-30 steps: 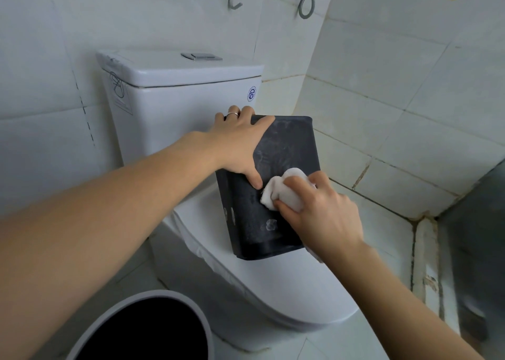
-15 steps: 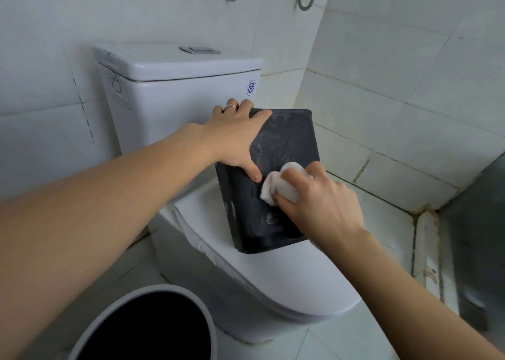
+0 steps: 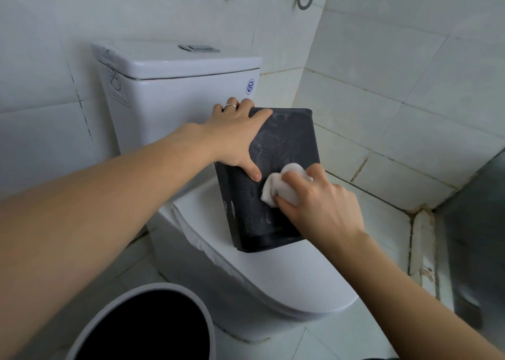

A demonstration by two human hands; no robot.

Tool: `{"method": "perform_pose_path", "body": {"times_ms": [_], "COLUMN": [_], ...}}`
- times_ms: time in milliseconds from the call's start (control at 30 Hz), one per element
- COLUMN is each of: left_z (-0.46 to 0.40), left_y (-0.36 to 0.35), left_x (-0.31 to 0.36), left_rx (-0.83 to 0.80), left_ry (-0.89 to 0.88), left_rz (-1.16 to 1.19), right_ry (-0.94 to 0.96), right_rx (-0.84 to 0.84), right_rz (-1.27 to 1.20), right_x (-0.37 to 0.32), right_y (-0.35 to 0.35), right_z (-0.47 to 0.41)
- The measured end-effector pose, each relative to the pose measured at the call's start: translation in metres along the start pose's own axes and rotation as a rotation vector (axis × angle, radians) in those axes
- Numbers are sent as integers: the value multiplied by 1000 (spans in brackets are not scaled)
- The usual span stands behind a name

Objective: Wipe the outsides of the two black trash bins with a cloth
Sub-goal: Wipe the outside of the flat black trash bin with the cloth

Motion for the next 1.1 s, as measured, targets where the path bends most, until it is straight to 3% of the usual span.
{"method": "perform_pose_path", "body": {"times_ms": [333,600,800,933,1100], "left_z": [-2,1,0,1,2], "left_y": [0,0,0,2,2], "left_x": [3,-1,-1,5,8], "left_rx": [-6,10,17,14,34], "left_ry": [-9,10,1,-23,-33], "left_rz": [-13,-16,-14,-27,-45], "right_ry": [120,-21,133,119,-33], "right_rx": [-31,-41,-20,-66,-48], "right_rz": [-35,8,-37,-22,45], "right_x": [-10,-2,-14,-11,-5], "right_y": [10,1,14,9,6], "right_z": [37,-5,38,36,-11]}}
Point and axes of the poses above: each hand's wrist, its own z-axis away from the middle knuckle, its own y-axis out of the back of the hand, x = y × z, the point moved 9 cm from there along -z, towards the middle knuckle, and after that the axes turned 15 degrees about z, right-handed, at the moved point
